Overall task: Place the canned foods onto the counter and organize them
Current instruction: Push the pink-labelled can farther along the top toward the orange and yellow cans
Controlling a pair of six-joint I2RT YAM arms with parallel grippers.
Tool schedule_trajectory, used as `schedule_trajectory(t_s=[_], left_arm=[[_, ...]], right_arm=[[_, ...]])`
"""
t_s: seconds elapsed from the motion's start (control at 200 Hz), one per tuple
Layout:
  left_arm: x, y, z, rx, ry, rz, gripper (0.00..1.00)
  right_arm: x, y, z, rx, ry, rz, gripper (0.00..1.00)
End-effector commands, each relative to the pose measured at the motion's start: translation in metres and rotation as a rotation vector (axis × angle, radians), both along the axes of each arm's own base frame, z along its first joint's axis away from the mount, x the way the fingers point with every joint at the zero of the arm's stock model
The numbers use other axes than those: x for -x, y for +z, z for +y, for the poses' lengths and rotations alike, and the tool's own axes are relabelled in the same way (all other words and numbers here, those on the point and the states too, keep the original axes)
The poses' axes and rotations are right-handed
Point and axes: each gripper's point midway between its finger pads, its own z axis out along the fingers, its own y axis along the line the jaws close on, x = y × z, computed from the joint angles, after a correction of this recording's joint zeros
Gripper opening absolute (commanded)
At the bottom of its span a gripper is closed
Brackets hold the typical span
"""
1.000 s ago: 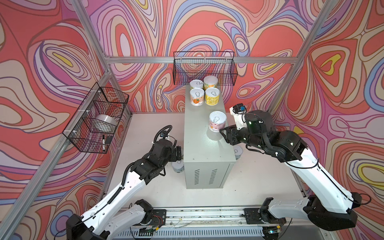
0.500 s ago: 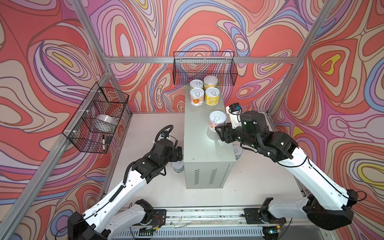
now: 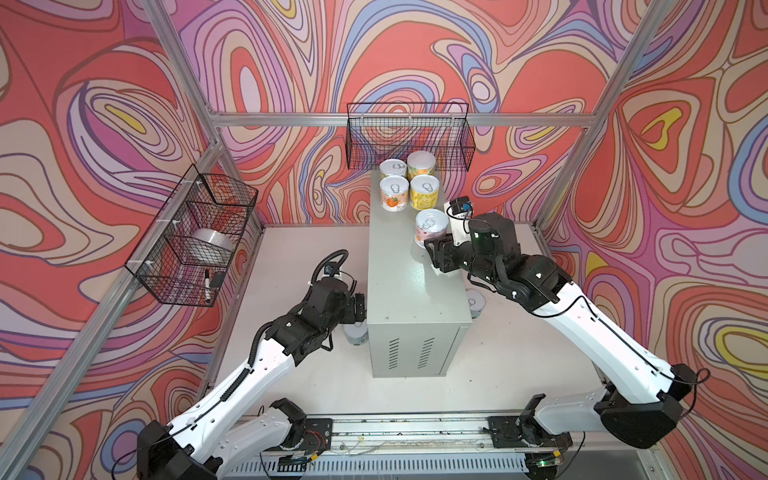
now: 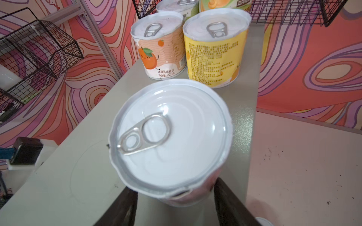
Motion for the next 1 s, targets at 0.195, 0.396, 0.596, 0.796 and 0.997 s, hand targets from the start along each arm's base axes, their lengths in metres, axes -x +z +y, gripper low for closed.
schedule_trajectory(t_s=[0.195,0.396,0.596,0.796,0.997], left_arm=[[-0.001,-0.005,0.006,-0.026,0.008,0.005,0.94],[-0.002,-0.005,0.007,-0.028,0.010,0.006,0.94],[-0.002,-0.006,0.009,-0.028,0.015,0.008,0.94],[-0.002,-0.005,0.011,-0.028,0.020,0.007,0.94],[-0.002,-0.004,0.012,-0.029,0.024,0.003,0.93]], right_arm=[[-0.036,-0.002,-0.002,-0.007,-0.046,-0.031,0.61],[-0.044,-0.001,-0.002,-0.024,-0.040,-0.033,0.61],[-0.047,-0.001,0.001,-0.030,-0.023,-0.036,0.59],[-0.052,-0.003,0.001,-0.029,-0.029,-0.033,0.58],[-0.056,-0.006,0.000,-0.028,-0.037,-0.026,0.58]])
